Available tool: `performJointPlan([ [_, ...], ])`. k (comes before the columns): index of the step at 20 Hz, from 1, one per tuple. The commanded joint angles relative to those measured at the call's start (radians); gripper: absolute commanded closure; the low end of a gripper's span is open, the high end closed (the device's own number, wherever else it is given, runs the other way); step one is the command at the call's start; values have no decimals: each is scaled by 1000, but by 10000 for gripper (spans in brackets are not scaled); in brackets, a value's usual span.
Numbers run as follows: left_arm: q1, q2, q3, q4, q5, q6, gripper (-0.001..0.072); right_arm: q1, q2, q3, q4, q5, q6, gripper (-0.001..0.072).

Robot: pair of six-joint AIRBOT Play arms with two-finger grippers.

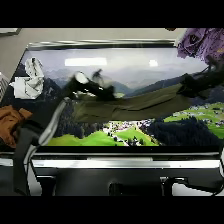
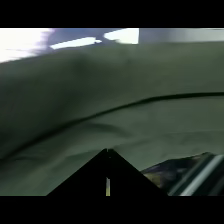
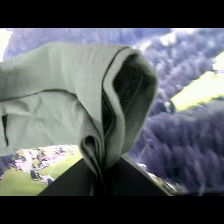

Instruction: Fold the clothes and pants, and hang the long-sleeved shirts on hangers.

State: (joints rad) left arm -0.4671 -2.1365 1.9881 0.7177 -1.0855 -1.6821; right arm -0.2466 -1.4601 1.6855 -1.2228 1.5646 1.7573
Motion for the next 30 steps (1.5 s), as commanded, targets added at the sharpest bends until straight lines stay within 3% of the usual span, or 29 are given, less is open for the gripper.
performJointPlan([
  [1, -179, -66, 2, -219, 261, -29, 688, 1, 40, 71, -79, 87, 21, 685],
  [5, -289, -115, 2, -351, 427, -29, 688, 1, 47, 145, -109, 141, 20, 685],
  [9, -309, -125, 2, -371, 427, -28, 688, 1, 47, 192, -109, 146, 25, 685],
  [13, -183, -72, 2, -309, 261, -11, 692, 1, 48, 196, -90, 146, 71, 685],
  [16, -21, 55, 2, 22, 40, -105, 693, 64, 49, 195, -53, 93, 152, 687],
  [21, 254, 327, 2, 423, -299, -58, 691, 360, 23, 195, -108, -22, 416, 687],
  [25, 437, 448, 2, 443, -406, -42, 689, 607, -57, 195, -133, -206, 600, 687],
  [30, 565, 490, 2, 442, -443, -42, 689, 771, -188, 195, -131, -382, 735, 687],
])
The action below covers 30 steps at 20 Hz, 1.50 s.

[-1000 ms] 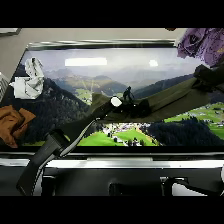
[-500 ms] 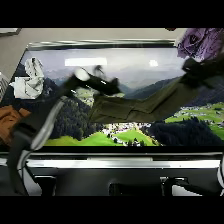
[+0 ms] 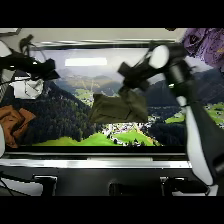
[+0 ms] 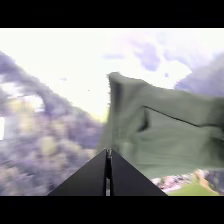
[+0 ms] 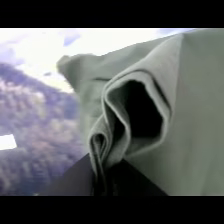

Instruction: Fold the clothes and pants, and hang the long-sleeved shirts on hangers.

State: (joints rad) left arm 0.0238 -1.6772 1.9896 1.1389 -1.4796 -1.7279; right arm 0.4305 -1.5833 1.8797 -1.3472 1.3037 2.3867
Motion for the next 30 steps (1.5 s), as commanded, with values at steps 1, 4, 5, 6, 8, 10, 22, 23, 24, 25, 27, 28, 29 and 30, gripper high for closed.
performJointPlan([
  [1, 83, 30, 0, 21, -50, 8, 689, 111, -90, 1, -6, -140, 115, 687],
  [4, 91, 29, 0, 22, -49, 30, 689, 130, -157, 1, 32, -162, 116, 687],
  [5, 91, 29, 0, 22, -49, 30, 689, 130, -178, 1, 54, -162, 115, 687],
  [6, 91, 27, 0, 21, -49, 30, 689, 130, -194, 1, 58, -166, 114, 687],
  [8, 91, 22, 0, 21, -47, 30, 688, 130, -223, 1, 65, -179, 101, 686],
  [10, 91, 16, -1, 21, -47, 30, 688, 130, -248, 1, 70, -188, 89, 686],
  [22, 91, 5, -2, 20, -47, 29, 688, 27, -191, 14, 132, -286, -210, 147],
  [23, 90, 5, -2, 20, -47, 30, 688, -13, -166, 14, 132, -249, -227, 146],
  [24, 89, 5, -2, 20, -47, 30, 688, -64, -137, 14, 132, -194, -266, 147],
  [25, 87, 5, -2, 20, -48, 30, 688, -119, -110, 14, 131, -132, -320, 140],
  [27, 87, 6, -2, 18, -48, 30, 688, -249, -65, 13, 122, 18, -447, 103],
  [28, 87, 6, -2, 17, -48, 30, 687, -320, -50, 8, 115, 89, -517, 108],
  [29, 87, 6, -2, 17, -48, 30, 688, -385, -38, -10, 116, 138, -578, 115],
  [30, 87, 6, -2, 17, -48, 30, 688, -451, -27, -49, 131, 171, -639, 115],
])
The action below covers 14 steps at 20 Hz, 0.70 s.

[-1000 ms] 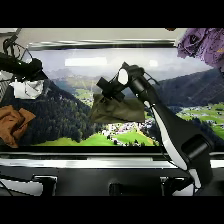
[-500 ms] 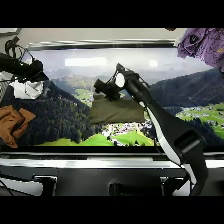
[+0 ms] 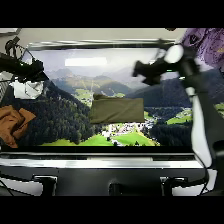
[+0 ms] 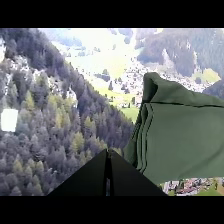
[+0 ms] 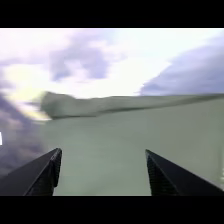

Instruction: Fold the clothes and pants, and hang the long-sleeved shirts on hangers.

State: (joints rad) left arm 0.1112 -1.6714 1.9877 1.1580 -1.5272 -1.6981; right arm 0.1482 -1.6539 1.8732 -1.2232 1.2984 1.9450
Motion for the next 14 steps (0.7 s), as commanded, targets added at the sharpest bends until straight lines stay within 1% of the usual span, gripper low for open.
performJointPlan([
  [1, -1, 0, 0, -2, 0, 0, 687, -223, 48, -95, 43, 189, -246, 114],
  [2, -1, 0, 0, -2, 0, 0, 687, -276, 50, -168, 110, 185, -296, 114],
  [4, -1, 0, 0, -2, 0, 0, 687, -344, 49, -334, 253, 117, -401, 114],
  [7, -1, 0, 0, -2, 1, 0, 687, -362, 47, -559, 377, -31, -534, 116],
  [9, -1, 0, 0, -2, 1, 0, 687, -356, 24, -678, 484, -101, -621, 118],
  [10, -1, 0, 0, -2, 1, 11, 687, -356, 8, -717, 534, -121, -659, 136],
  [11, -1, 0, 0, -2, 1, 24, 687, -356, -10, -747, 591, -132, -709, 174],
  [14, -1, 0, 0, -2, 1, 26, 687, -356, -54, -776, 696, -172, -780, 175],
])
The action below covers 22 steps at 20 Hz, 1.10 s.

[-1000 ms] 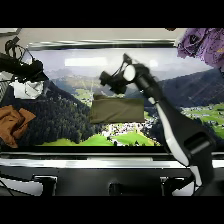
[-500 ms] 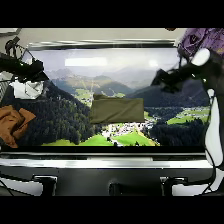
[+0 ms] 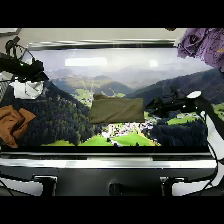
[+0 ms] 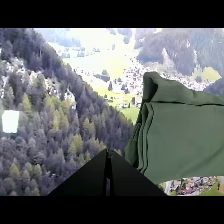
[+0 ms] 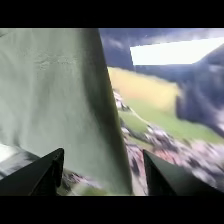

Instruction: Fold the clothes and pants, and hang the long-sleeved shirts on hangers.

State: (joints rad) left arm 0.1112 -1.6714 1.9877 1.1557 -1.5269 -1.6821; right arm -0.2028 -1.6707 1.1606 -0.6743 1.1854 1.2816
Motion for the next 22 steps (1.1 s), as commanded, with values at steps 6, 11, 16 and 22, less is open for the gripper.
performJointPlan([
  [6, -1, -3, 0, 0, 0, 10, 687, 59, -81, -64, 180, -129, -142, 212],
  [11, -1, -5, 0, 1, 1, 11, 686, 115, -75, -28, 227, -158, -128, 685],
  [16, -1, -5, 0, 1, 0, 25, 686, 114, -58, 205, 80, -122, 104, 686],
  [22, -1, -5, 0, 0, -1, 25, 686, 104, -58, 483, -220, -71, 409, 687],
])
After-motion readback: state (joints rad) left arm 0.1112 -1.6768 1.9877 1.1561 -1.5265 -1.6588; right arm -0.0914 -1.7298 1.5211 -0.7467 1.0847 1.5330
